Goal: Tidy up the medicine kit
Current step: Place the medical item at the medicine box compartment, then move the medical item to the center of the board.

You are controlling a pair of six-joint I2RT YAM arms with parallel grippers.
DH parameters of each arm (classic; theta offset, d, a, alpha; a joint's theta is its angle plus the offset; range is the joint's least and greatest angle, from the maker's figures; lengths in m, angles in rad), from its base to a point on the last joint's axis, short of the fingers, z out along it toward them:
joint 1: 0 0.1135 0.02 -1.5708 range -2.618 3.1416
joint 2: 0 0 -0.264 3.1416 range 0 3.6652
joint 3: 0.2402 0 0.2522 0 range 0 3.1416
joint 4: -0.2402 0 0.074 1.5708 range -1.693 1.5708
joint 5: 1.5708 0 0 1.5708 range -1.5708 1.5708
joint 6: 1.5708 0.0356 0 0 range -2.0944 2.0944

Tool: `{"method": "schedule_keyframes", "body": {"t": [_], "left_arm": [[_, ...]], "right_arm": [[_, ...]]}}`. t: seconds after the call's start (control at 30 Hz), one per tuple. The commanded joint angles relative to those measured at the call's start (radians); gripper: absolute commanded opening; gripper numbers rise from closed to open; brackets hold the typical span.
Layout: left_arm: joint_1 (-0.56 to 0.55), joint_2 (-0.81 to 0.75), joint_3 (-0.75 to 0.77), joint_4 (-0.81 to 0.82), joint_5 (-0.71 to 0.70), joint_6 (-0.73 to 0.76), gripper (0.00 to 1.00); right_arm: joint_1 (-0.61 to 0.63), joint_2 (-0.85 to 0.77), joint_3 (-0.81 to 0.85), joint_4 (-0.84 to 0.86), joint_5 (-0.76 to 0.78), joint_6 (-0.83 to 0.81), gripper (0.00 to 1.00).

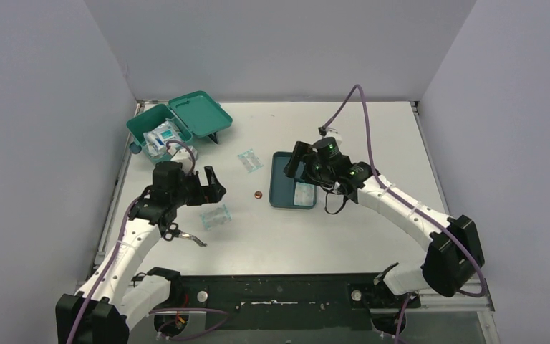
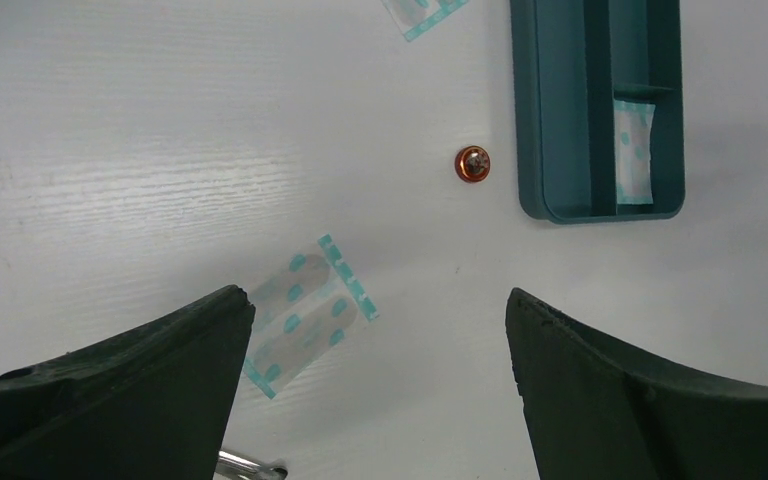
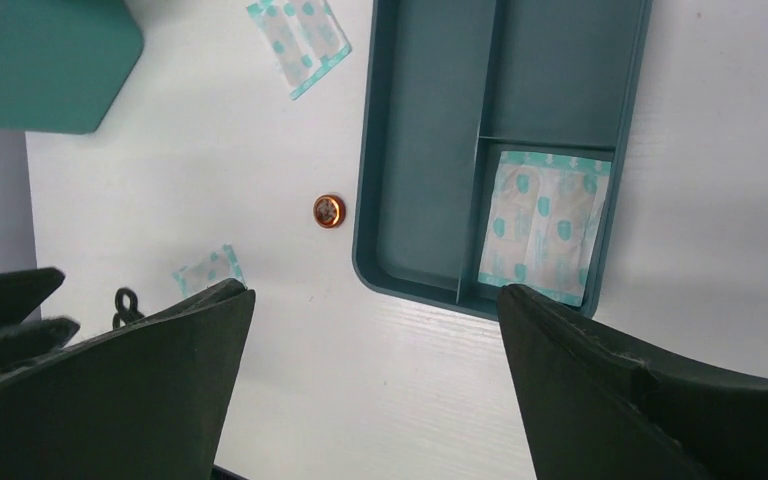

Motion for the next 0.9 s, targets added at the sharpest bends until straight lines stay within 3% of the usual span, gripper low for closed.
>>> {"method": "schedule_keyframes", "body": {"t": [0.0, 0.1, 0.3, 0.67, 0.77, 0.87], "left_arm": [[0.007, 0.041, -0.015, 0.001, -0.075, -0.151, 0.93], [0.012, 0.101, -0.022, 0.019, -0.085, -0.221, 0.78], [0.012, 0.223, -0.018, 0.053, -0.144, -0.227, 0.68], [0.018, 0.358, 0.018, 0.017, -0.268, -0.170, 0.57], [0.017, 0.383, 0.020, 0.036, -0.233, -0.151, 0.56], [0.017, 0.416, 0.027, 0.047, -0.192, -0.149, 0.48]], "right_arm": [[0.011, -0.089, -0.044, 0.062, -0.030, -0.067, 1.00], [0.019, -0.122, -0.067, 0.050, -0.031, -0.068, 1.00], [0.024, -0.192, -0.093, 0.046, -0.041, -0.108, 1.00], [0.022, -0.245, -0.149, 0.055, -0.058, -0.107, 1.00], [0.018, -0.240, -0.158, 0.053, -0.073, -0.109, 1.00], [0.016, -0.232, -0.156, 0.047, -0.089, -0.109, 1.00]]}}
